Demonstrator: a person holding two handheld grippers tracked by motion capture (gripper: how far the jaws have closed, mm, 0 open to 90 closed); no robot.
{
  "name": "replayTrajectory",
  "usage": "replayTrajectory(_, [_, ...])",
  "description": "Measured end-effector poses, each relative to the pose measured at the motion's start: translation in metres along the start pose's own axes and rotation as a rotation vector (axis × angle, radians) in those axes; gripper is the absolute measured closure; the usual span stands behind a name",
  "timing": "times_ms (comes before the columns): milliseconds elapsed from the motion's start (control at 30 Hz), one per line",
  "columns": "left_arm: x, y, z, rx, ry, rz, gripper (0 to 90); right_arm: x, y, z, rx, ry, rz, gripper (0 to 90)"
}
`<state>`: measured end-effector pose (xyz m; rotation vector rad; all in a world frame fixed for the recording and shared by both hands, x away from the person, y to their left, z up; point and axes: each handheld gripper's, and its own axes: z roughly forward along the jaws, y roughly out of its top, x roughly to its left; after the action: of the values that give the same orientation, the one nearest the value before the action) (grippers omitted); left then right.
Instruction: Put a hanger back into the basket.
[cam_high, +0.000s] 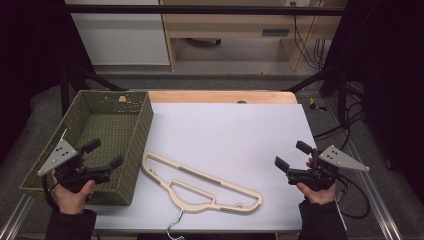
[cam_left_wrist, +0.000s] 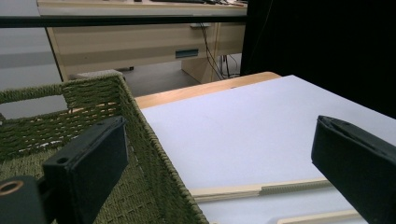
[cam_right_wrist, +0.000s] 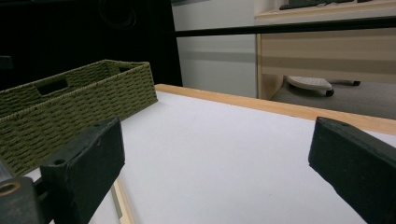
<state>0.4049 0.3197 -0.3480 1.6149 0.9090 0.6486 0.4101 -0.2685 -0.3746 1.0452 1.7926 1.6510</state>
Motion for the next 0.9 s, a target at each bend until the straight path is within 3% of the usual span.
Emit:
replayTrajectory(367, [-0.015,0.003,0.003,0.019,-0.020,0.017,3.7,0.004,0.000,0.003,0.022,-0.005,-0.008,4.3])
replayTrajectory(700, [-0.049,0.001,0.020,0.091,-0.070,0.059,4.0,0.010,0.000,0.007,0.041,0.001,-0.019,4.8])
replayTrajectory(800, [-0.060,0.000,0.025,0.122,-0.063,0.081,4.2,0.011,0.001,0.008,0.049,-0.002,-0.032,4.7])
replayTrajectory(900, [-0.070,-0.001,0.028,0.132,-0.071,0.074,5.3,0.015,0.002,0.008,0.058,-0.003,-0.050,4.8])
